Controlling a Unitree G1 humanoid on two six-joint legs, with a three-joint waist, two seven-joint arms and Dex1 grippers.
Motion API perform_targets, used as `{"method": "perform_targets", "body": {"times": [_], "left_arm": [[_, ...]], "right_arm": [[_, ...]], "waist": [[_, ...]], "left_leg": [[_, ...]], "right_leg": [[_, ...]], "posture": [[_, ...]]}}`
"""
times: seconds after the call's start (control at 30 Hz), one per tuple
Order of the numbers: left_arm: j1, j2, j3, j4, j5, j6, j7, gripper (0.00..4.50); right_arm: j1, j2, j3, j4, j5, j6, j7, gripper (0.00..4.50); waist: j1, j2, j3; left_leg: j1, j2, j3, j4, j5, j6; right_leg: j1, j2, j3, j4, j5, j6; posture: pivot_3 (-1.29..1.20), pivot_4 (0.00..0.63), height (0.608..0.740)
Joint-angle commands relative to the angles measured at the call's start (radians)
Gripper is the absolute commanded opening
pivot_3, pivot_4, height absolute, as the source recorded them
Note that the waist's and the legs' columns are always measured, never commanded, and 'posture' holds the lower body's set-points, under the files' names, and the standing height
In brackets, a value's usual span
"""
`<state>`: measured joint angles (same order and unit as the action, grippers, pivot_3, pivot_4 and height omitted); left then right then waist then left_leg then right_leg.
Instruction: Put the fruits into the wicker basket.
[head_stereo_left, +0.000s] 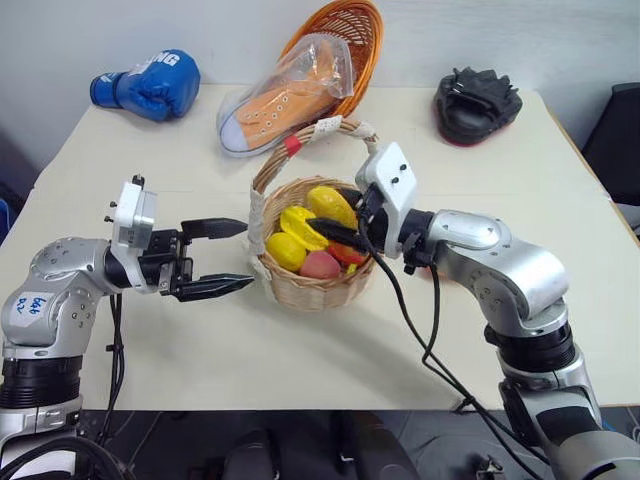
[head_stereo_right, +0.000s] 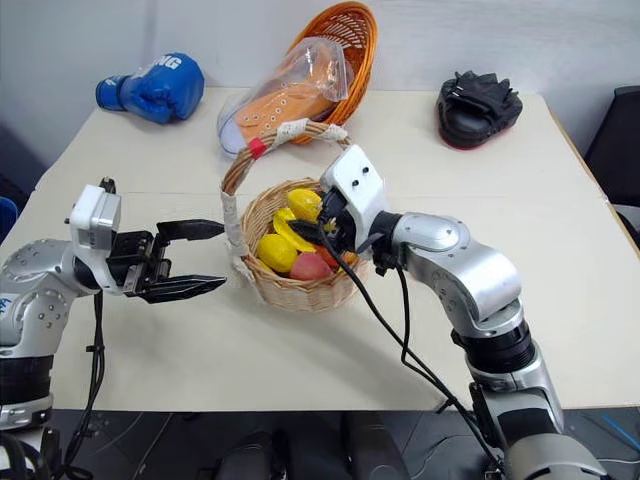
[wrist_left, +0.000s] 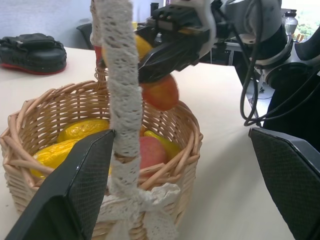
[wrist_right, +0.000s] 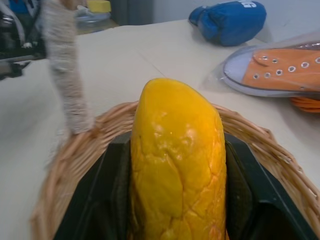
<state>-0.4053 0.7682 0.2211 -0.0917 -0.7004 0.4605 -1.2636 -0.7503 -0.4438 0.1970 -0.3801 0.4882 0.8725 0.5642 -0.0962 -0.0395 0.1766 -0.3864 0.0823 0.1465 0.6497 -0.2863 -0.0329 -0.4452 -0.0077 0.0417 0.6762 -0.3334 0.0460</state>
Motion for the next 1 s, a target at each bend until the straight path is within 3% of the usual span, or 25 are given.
{"method": "perform_targets", "body": {"times": [0.03,0.1,0.3,0.4,0.5,0.63,0.7,0.83,1.0], "left_arm": [[0.012,0.011,0.016,-0.03,-0.004,-0.014,0.003,4.5],[0.014,0.007,0.015,-0.028,-0.001,-0.018,0.007,4.5],[0.026,0.007,0.019,-0.031,-0.004,-0.021,0.014,4.5],[0.027,0.007,0.027,-0.006,0.016,-0.052,0.017,4.5],[0.033,0.006,0.032,-0.001,0.022,-0.067,0.021,4.5],[0.041,0.008,0.035,0.001,0.023,-0.076,0.018,4.5],[0.039,0.011,0.035,0.01,0.025,-0.082,0.014,4.5],[0.038,0.017,0.026,0.023,0.037,-0.097,-0.003,4.5],[0.039,0.013,0.028,0.026,0.04,-0.107,-0.007,4.5]], "right_arm": [[0.008,-0.007,-0.011,-0.015,-0.017,-0.072,0.039,3.82],[0.019,-0.013,-0.024,-0.024,-0.018,-0.086,0.045,4.45],[0.167,-0.058,-0.202,-0.15,0.107,-0.206,0.163,4.45],[0.386,-0.138,-0.372,-0.228,0.156,-0.316,0.279,4.45],[0.568,-0.154,-0.499,-0.222,0.111,-0.523,0.364,4.45],[0.897,-0.124,-0.799,-0.105,0.058,-0.756,0.434,4.45],[1.035,-0.105,-0.89,-0.018,0.01,-0.912,0.488,4.45],[1.206,-0.051,-0.98,0.141,-0.038,-1.122,0.512,4.45],[1.313,-0.01,-0.977,0.286,-0.065,-1.287,0.522,4.45]], "waist": [[0.003,0.0,0.0],[0.003,0.0,0.0],[0.015,0.0,0.0],[0.032,-0.001,0.0],[0.041,-0.001,0.0],[0.043,-0.001,0.0],[0.044,-0.001,0.0],[0.04,-0.001,0.0],[0.023,0.0,0.0]], "left_leg": [[0.0,0.0,0.0,0.0,0.0,0.0],[0.0,0.0,0.0,0.0,-0.001,0.001],[0.0,0.0,0.0,0.001,-0.001,0.001],[-0.001,0.0,-0.001,0.0,-0.001,0.001],[-0.001,-0.001,-0.001,0.001,-0.003,0.002],[0.003,-0.001,-0.001,0.002,-0.003,0.003],[0.01,-0.001,-0.002,0.0,-0.003,0.003],[0.023,0.0,-0.002,-0.003,-0.007,0.008],[0.035,0.001,0.0,-0.007,-0.011,0.006]], "right_leg": [[0.0,0.0,0.0,-0.001,0.0,0.0],[0.0,0.0,0.0,-0.001,0.0,0.0],[0.0,0.0,0.0,0.0,0.0,0.0],[0.001,-0.001,-0.002,-0.003,0.0,0.0],[0.002,-0.001,-0.002,-0.005,0.0,0.001],[0.007,0.0,-0.002,-0.004,0.001,0.001],[0.016,0.0,-0.003,-0.009,0.001,0.001],[0.03,0.0,-0.004,-0.015,0.0,0.001],[0.039,0.0,-0.003,-0.015,-0.001,-0.001]], "posture": [[0.0,0.15,0.74],[0.0,0.15,0.74],[0.0,0.15,0.74],[0.0,0.15,0.74],[0.0,0.15,0.74],[0.0,0.15,0.74],[0.0,0.15,0.74],[0.0,0.15,0.74],[0.0,0.15,0.74]]}}
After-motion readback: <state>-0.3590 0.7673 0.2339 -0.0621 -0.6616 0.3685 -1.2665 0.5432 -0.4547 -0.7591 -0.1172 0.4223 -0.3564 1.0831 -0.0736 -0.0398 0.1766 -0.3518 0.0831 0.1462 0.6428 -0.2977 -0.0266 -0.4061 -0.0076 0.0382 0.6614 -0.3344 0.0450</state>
